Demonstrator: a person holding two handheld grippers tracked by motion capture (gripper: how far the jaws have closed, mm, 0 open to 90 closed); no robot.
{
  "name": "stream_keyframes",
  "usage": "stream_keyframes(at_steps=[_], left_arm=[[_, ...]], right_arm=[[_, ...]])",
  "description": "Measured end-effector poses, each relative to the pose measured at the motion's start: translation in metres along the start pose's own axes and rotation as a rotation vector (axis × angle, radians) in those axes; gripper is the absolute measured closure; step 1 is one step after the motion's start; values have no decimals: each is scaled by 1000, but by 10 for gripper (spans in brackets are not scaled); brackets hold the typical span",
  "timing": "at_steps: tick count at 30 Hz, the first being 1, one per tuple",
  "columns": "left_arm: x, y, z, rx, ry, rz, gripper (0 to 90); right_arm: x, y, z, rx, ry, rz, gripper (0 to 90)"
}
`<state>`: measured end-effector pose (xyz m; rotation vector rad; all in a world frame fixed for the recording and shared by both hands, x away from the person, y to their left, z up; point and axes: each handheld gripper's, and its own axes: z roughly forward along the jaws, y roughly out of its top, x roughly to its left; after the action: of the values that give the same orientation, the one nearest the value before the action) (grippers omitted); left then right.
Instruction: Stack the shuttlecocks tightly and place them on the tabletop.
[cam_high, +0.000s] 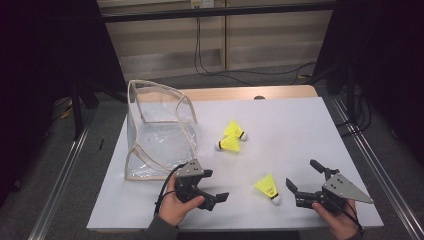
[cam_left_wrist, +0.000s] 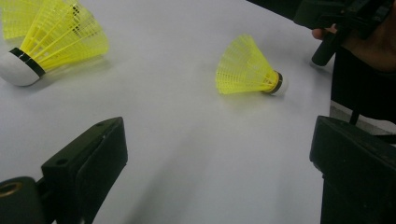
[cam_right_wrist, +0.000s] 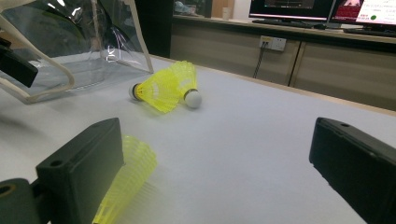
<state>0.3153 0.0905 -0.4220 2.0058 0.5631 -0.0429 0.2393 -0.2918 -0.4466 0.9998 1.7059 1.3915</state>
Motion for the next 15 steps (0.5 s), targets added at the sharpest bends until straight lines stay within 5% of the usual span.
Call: stream_keyframes(at_steps=[15], left_arm=[[4,-8,-15,9,-36,34,51]], right_arm=[[0,0,0,3,1,-2,23]])
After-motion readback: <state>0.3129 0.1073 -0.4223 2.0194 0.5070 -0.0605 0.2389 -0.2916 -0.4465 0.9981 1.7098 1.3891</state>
